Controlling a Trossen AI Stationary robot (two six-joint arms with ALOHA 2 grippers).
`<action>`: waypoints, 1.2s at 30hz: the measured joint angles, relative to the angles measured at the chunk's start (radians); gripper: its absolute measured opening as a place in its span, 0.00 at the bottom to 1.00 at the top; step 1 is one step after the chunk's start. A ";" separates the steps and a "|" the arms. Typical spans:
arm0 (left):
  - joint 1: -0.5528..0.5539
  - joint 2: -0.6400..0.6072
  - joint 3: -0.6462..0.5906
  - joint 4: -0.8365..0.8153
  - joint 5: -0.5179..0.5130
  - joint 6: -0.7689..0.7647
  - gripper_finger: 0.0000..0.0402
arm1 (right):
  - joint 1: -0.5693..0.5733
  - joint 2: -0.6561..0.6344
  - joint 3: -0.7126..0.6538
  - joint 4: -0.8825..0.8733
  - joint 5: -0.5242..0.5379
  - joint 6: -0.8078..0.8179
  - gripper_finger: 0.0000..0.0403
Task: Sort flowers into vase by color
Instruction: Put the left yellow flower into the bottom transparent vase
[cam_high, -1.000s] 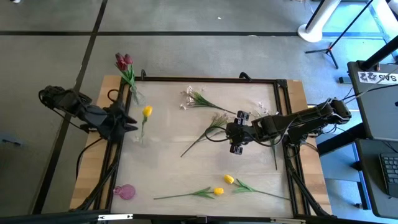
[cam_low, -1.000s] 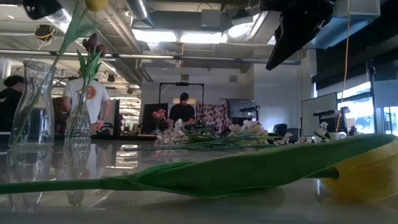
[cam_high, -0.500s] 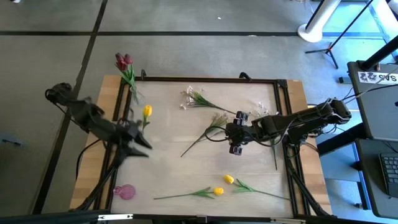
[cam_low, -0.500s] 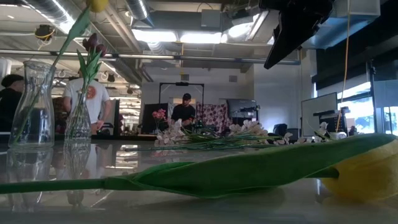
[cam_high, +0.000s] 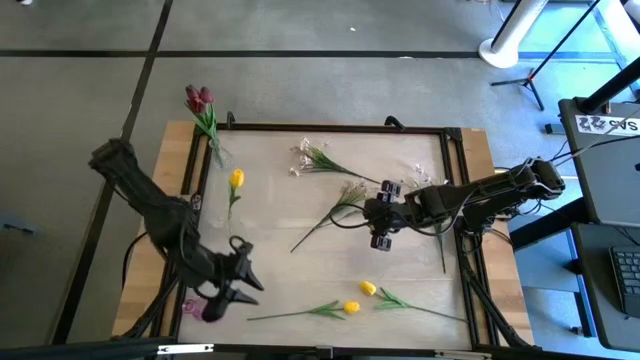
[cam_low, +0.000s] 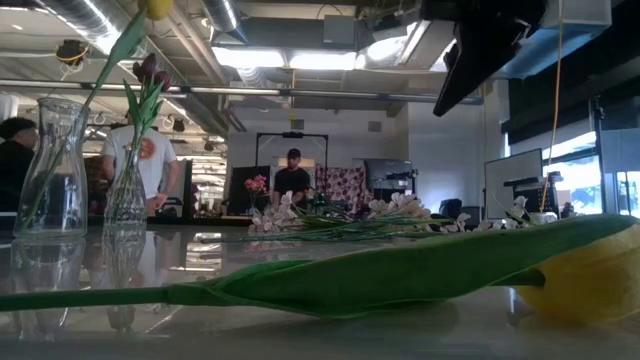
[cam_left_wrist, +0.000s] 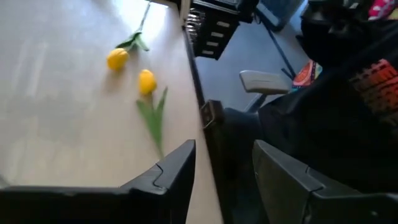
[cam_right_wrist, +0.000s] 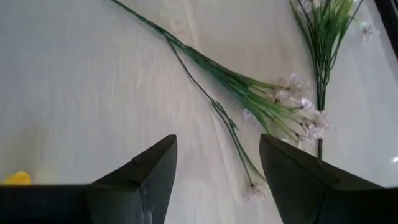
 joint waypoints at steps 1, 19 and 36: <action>-0.011 0.021 0.000 0.030 -0.004 -0.004 0.38 | 0.002 0.000 0.000 -0.004 0.002 0.015 0.56; -0.125 0.547 0.219 0.087 -0.239 -0.131 0.37 | 0.400 0.001 0.000 0.019 0.274 0.410 0.56; 0.008 0.840 0.324 0.116 -0.453 -0.176 0.37 | 0.483 0.110 0.000 0.025 0.342 0.537 0.56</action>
